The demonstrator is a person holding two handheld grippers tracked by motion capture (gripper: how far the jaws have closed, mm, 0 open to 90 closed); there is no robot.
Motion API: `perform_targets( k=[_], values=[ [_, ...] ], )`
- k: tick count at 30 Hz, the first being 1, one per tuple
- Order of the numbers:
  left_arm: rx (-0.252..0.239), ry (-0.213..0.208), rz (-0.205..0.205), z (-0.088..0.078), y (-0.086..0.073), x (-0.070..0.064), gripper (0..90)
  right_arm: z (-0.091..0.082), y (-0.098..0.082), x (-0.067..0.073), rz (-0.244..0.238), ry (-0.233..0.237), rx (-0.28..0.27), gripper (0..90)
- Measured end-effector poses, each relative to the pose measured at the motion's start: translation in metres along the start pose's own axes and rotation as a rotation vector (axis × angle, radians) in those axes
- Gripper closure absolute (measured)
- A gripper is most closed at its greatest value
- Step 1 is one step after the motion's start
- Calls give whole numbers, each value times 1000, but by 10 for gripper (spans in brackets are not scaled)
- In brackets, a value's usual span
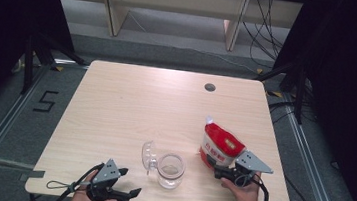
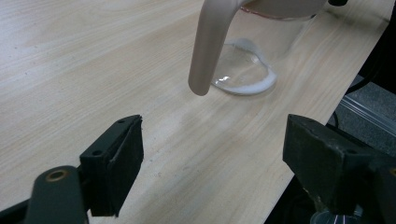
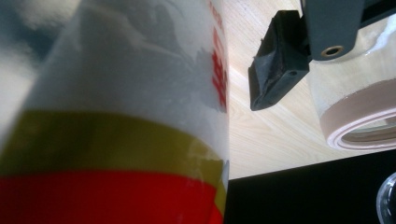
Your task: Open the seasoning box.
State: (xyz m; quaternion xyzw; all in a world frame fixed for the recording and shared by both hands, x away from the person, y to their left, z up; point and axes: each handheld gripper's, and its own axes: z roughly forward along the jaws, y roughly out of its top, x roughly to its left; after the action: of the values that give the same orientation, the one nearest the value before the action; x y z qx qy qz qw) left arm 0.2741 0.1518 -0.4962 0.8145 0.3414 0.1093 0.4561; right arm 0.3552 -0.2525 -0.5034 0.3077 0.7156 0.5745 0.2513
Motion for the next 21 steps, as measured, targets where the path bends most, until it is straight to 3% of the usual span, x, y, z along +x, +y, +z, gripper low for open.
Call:
perform_targets(
  k=[4, 8, 9, 11, 13, 15, 16, 21],
  values=[
    [-8, 2, -16, 1, 0, 0, 201, 2, -1, -2, -11, 21, -20, 210],
    [-14, -6, -27, 3, 0, -1, 201, 1, -2, -3, -15, 10, 10, 214],
    [-15, -7, -29, 3, 0, -1, 201, -1, -3, -1, 13, 5, 13, 215],
    [-10, -7, -19, 4, 0, 0, 201, 0, -3, 0, 24, 11, 9, 218],
    [-4, -9, -42, 4, 0, -1, 201, 0, -3, -1, 6, 21, 16, 226],
    [-6, -11, -20, 4, 0, -1, 201, 1, -3, -3, -14, 15, 11, 231],
    [-8, -10, -41, 4, 0, -3, 201, 1, -3, -3, -14, 13, 14, 234],
    [2, -3, -34, 2, 0, -1, 201, 4, -4, -4, -12, 3, -18, 248]
  ],
)
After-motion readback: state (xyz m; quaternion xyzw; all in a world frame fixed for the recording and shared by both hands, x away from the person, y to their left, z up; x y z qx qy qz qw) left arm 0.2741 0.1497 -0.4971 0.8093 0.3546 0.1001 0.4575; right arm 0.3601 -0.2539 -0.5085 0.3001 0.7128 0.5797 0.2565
